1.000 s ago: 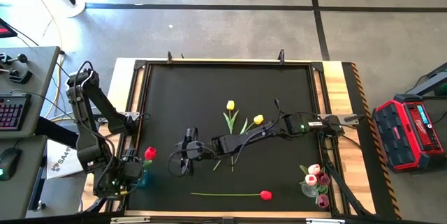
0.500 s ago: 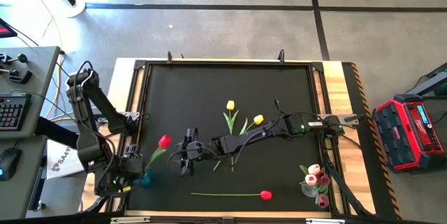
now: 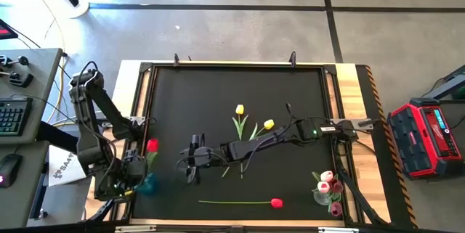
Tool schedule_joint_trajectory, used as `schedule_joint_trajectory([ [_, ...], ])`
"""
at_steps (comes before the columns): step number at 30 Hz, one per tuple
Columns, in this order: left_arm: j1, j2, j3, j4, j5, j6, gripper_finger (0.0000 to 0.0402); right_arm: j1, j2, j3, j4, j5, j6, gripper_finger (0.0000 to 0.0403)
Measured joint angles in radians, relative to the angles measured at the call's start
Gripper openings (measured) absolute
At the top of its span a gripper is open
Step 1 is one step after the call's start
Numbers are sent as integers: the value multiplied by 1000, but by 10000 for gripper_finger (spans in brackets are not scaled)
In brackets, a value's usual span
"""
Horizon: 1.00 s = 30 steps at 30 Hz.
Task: Sort flowers into vase by color
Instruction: Move the blue vase to the middle left of the table
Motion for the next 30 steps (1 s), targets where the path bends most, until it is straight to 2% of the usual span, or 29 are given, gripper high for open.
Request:
schedule_joint_trajectory([
  [5, -8, 0, 0, 9, 44, -22, 1, 1, 9, 2, 164, -66, 26, 277],
  [11, -12, -10, 0, 32, 90, -19, 1, -2, 11, 2, 191, -73, 25, 278],
  [16, -11, -45, -6, 84, 84, 34, 5, -2, 11, 1, 185, -69, -5, 278],
  [24, -25, -96, -5, 109, 33, 109, 62, 6, 11, 1, 186, -62, -42, 278],
  [30, -40, -151, -3, 94, 10, 87, 104, 6, 5, 0, 184, -39, -44, 277],
])
